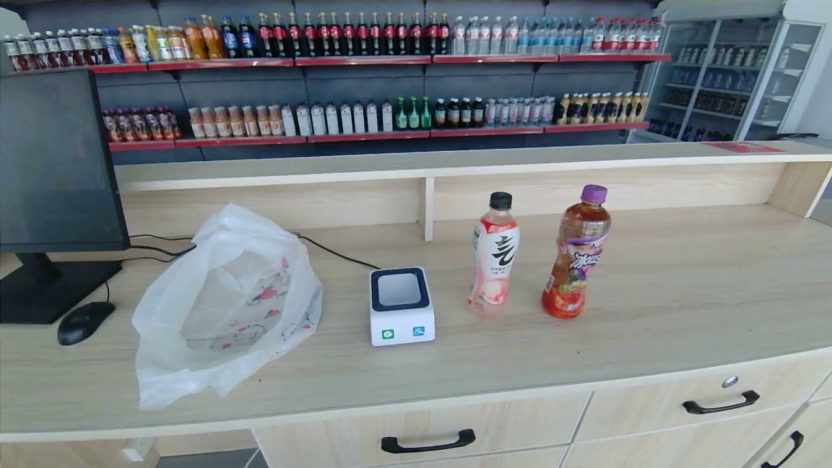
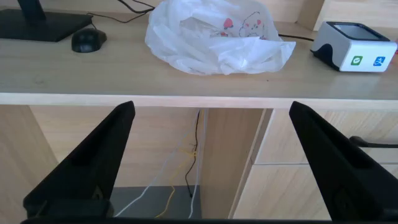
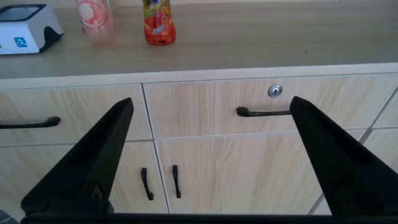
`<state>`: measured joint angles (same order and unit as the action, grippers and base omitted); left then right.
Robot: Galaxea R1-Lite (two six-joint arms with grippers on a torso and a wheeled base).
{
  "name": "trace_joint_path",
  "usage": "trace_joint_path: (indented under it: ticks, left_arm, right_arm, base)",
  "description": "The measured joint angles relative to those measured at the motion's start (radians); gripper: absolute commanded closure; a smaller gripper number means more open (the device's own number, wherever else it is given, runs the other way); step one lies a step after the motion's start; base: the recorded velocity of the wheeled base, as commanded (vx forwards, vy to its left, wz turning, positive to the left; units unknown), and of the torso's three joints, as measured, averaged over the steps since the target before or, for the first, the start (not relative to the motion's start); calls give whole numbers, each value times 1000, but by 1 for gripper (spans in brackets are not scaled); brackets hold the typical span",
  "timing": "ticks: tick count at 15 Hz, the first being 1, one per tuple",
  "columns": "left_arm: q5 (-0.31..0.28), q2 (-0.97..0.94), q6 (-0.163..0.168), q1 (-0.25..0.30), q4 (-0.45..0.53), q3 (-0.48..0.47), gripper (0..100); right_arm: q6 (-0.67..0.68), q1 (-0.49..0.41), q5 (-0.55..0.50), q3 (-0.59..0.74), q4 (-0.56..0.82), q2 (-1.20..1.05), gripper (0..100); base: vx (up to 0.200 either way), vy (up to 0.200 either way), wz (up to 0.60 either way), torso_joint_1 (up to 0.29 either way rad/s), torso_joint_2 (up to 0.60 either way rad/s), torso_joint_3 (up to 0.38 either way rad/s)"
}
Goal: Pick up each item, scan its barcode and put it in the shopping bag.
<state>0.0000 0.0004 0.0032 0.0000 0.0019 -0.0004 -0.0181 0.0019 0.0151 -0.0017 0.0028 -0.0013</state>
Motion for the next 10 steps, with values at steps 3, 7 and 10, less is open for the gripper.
trace_joint_path:
  ticks: [3,7,10]
  left_arm:
    - [0,0,0,0,-1,0,0]
    - [0,0,1,0,0,0,0]
    - [0,0,1,0,0,0,0]
  right_arm:
    - [0,1,0,0,0,0,0]
    - [1,0,0,0,0,0,0]
    - [1,1,1,-5,-14,0,0]
  base:
    - [0,0,0,0,0,0]
    - [0,0,0,0,0,0]
    - [0,0,0,0,0,0]
